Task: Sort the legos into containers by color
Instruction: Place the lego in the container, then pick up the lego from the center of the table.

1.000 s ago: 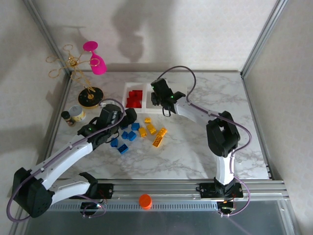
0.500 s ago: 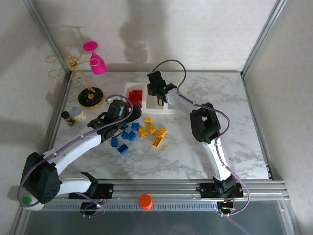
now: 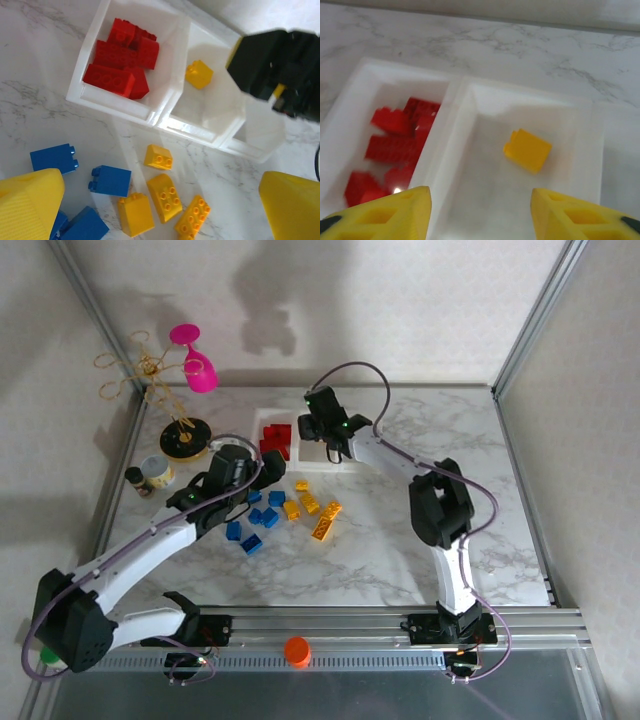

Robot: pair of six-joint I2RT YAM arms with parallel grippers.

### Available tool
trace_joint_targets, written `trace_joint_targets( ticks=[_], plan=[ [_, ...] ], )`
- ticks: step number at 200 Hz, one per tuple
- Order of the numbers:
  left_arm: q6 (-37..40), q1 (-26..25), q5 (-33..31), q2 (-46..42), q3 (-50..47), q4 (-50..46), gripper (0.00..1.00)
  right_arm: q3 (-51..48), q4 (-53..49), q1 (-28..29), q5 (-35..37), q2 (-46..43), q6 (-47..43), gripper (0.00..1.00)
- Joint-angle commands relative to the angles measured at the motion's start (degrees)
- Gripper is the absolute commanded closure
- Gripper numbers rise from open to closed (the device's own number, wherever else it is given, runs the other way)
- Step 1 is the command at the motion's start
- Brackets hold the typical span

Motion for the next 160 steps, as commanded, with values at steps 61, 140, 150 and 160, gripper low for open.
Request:
trace_joint_targets(
  ticks=[61,140,150,160],
  plan=[
    [-1.62,-2.76,3.71,-13.56,-6.57,-11.47,0.00,-29.91,-3.38,11.62,8.19,-20.30,19.94,0.30],
    [-3.71,-5.25,4.29,-16.95,-11.72,-13.11,0.00,-41.91,0.95,18.44,7.08,-18.86,35.39,0.18],
    [-3.87,-5.21,4.25,-17.13,-11.98,-13.09,0.00,-41.83,1.74,18.90,6.97,-18.09,36.12,0.17],
    [-3.92,-5.34,4.26,-17.47,-12.29,-12.96,0.00,-41.34,1.80,19.50,7.21,-16.94,36.67,0.17]
  ],
)
